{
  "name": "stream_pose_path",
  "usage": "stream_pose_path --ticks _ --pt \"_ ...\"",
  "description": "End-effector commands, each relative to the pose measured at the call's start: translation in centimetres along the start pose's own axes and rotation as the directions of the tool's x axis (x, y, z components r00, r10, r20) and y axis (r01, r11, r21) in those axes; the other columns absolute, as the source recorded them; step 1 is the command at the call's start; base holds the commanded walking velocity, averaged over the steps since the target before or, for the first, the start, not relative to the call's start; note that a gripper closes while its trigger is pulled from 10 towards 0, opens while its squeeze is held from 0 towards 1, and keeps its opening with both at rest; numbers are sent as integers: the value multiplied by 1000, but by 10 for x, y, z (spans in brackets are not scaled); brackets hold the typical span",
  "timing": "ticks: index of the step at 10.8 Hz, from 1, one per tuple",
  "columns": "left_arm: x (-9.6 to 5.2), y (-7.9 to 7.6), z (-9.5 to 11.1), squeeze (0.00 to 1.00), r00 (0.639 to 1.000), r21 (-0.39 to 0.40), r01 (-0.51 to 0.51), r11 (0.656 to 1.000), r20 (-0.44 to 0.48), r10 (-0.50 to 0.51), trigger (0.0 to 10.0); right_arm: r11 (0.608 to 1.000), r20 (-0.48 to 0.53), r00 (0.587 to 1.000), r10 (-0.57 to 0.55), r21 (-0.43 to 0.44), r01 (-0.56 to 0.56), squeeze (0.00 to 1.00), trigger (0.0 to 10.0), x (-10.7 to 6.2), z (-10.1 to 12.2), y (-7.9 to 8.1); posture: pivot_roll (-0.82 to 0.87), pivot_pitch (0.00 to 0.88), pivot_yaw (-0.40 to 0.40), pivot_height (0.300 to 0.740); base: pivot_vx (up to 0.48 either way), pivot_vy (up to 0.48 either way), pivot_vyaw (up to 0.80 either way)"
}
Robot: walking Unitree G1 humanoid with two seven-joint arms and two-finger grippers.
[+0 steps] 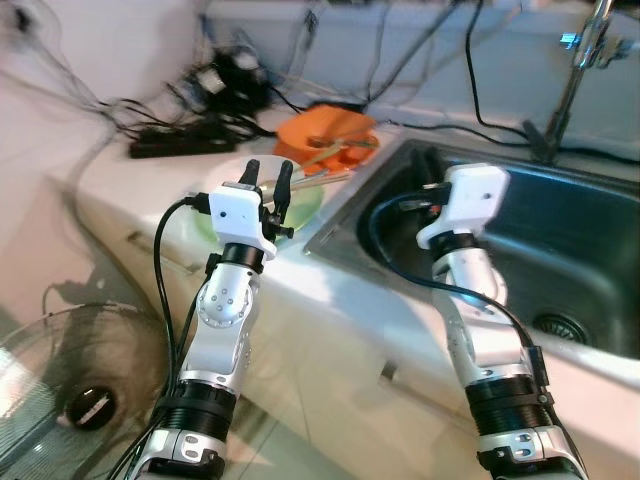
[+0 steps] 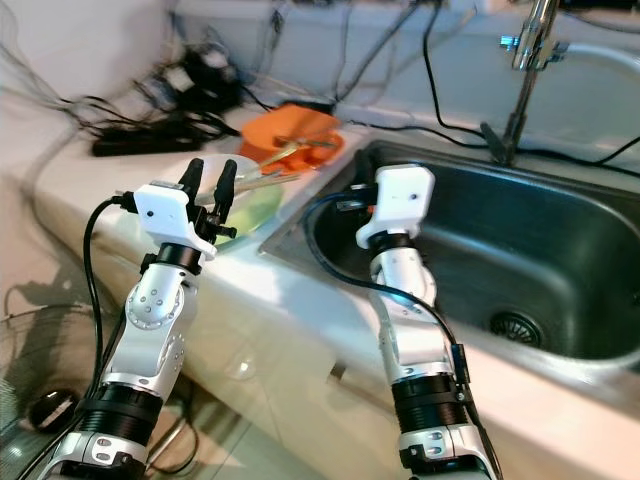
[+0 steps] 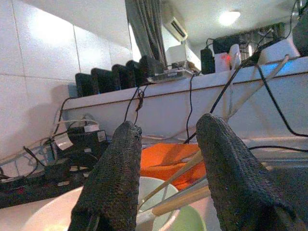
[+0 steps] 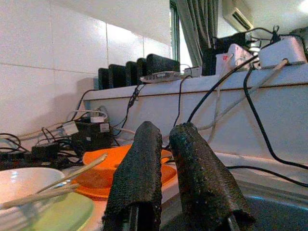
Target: Kitchen organization
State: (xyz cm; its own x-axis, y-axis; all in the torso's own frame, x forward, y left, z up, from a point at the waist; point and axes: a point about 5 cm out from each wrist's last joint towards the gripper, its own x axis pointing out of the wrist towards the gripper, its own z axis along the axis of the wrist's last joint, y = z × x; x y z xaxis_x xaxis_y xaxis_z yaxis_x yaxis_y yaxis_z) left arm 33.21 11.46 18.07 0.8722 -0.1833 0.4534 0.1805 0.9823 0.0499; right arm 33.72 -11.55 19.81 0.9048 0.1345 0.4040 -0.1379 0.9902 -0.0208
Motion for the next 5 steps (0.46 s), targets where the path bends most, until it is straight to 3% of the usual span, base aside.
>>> stream_pose_path --ticks 1,5 --pt "1 1 3 0 1000 2 6 1000 9 -6 10000 1000 16 1000 -3 3 3 0 10000 2 4 -1 45 0 102 740 0 0 0" --pt "0 -1 0 0 1000 7 25 1000 -14 -25 10000 1000 8 1000 3 1 -3 0 10000 2 3 0 44 0 100 740 0 0 0"
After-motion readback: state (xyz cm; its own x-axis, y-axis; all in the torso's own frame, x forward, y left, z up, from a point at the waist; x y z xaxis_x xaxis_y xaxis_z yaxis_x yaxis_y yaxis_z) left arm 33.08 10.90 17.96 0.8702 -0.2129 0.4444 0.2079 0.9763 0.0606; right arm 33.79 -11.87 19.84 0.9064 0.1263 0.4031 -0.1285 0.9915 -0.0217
